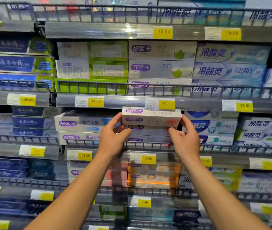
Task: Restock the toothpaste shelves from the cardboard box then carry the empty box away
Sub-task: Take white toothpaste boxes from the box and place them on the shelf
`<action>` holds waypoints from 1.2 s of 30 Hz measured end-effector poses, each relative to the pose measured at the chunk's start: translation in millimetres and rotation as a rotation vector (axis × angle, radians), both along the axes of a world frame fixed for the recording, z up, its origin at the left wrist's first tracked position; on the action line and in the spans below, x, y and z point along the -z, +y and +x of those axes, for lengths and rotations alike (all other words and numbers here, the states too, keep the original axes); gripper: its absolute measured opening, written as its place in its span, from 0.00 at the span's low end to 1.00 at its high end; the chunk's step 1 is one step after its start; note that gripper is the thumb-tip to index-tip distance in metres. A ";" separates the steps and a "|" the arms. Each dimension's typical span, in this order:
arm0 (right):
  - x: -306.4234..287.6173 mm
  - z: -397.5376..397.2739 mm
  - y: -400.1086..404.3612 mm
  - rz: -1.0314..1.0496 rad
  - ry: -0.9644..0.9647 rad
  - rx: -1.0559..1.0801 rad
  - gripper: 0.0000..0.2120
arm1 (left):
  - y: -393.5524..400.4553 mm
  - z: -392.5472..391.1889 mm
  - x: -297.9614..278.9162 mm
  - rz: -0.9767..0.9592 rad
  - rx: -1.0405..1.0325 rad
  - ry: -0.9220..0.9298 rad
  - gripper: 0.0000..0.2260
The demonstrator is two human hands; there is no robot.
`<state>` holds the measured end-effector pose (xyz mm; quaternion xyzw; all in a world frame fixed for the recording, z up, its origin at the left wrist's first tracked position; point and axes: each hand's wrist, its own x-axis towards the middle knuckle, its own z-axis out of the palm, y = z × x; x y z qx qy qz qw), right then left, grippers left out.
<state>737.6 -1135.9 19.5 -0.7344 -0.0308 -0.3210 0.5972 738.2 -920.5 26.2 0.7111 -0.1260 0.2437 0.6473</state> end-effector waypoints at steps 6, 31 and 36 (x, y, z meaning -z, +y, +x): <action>-6.7 7.0 -0.9 -0.060 0.021 -0.052 0.25 | -2.3 5.3 -7.9 0.079 0.027 0.013 0.28; -11.2 6.0 1.6 -0.153 0.071 0.056 0.31 | 3.8 22.3 -18.1 0.462 -0.101 0.089 0.36; -11.9 4.3 1.8 -0.183 0.101 0.051 0.34 | 4.7 22.7 -21.4 0.478 -0.085 0.102 0.36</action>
